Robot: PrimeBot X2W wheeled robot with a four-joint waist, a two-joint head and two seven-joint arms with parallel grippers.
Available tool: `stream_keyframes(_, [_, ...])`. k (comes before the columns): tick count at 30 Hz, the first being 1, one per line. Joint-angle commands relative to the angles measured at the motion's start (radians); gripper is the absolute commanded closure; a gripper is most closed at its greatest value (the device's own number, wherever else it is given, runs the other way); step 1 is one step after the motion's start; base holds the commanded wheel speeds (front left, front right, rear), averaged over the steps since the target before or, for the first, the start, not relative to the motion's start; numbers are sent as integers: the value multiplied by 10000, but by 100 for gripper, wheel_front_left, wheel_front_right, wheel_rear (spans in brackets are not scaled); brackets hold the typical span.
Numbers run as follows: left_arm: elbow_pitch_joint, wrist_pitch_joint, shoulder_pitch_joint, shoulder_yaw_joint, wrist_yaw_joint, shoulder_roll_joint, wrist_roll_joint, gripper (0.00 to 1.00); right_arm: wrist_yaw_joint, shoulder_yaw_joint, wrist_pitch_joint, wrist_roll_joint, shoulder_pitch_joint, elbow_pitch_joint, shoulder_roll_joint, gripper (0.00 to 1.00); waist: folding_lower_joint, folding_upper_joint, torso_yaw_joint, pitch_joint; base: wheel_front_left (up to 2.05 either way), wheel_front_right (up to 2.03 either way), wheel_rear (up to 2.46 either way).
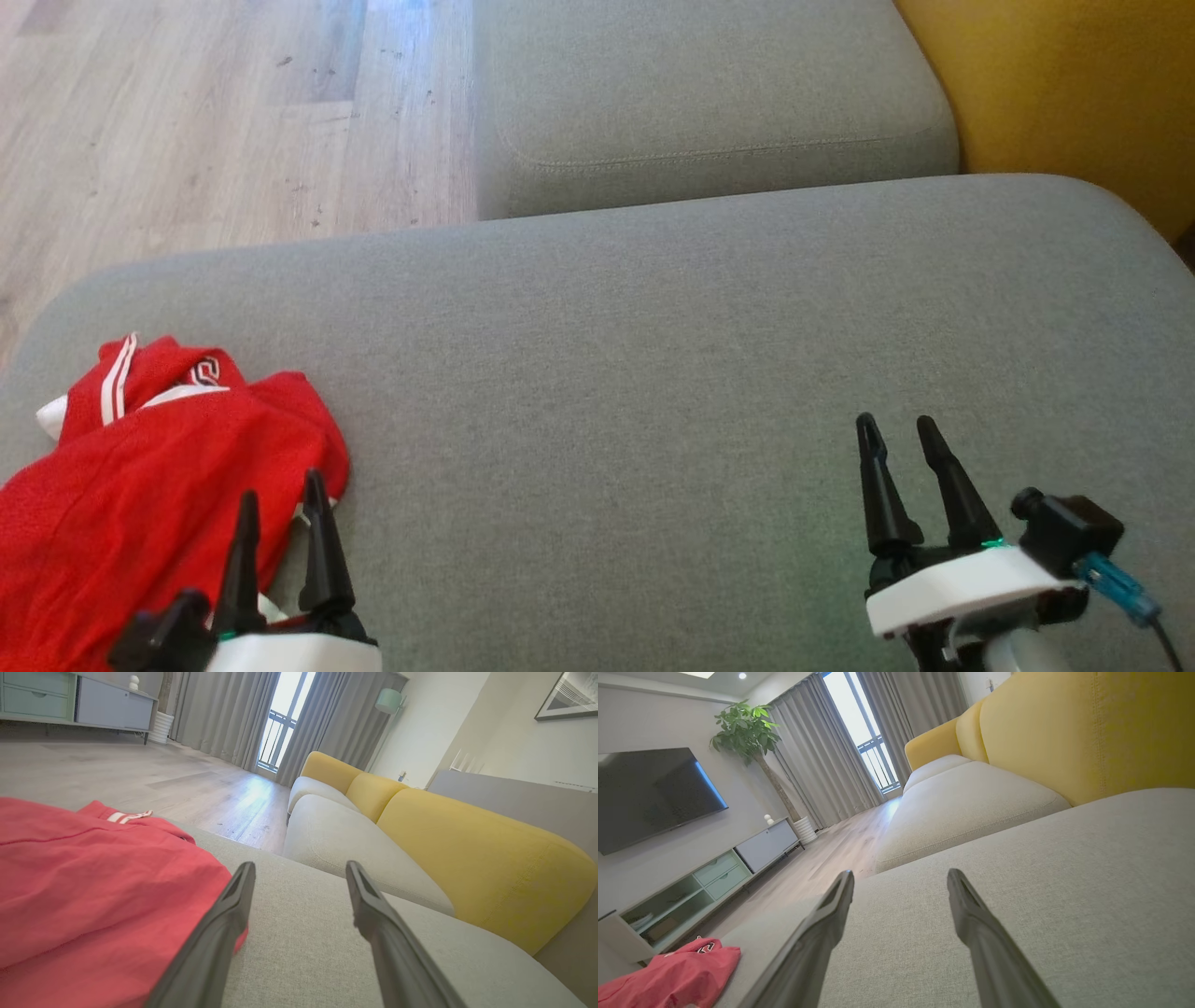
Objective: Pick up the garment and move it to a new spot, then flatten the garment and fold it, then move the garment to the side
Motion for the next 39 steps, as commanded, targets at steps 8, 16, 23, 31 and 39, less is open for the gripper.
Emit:
stream_keyframes(8, [-220, -352, -206, 303, 43, 71, 1110, 0, -6, 337, -377, -1214, -348, -301, -68, 0, 0, 0, -64, -63, 0, 0, 0])
stream_keyframes(16, [-5, -588, -114, 244, -13, 75, 2094, 0, -7, 381, -613, -2211, -356, -113, -72, 0, 0, 0, -103, -168, 0, 0, 0])
stream_keyframes(23, [243, -796, -59, 200, 72, 79, 2967, 0, -7, 509, -819, -3010, -313, -35, -76, 0, 0, 0, -139, -281, 0, 0, 0])
stream_keyframes(31, [463, -918, -6, 202, 129, 81, 3417, 0, -7, 434, -941, -3501, -257, 136, -78, 0, 0, 0, -166, -355, 0, 0, 0])
stream_keyframes(39, [770, -918, -15, 253, 129, 81, 3256, 0, -7, 331, -941, -3454, -233, 328, -78, 0, 0, 0, -160, -381, 0, 0, 0])
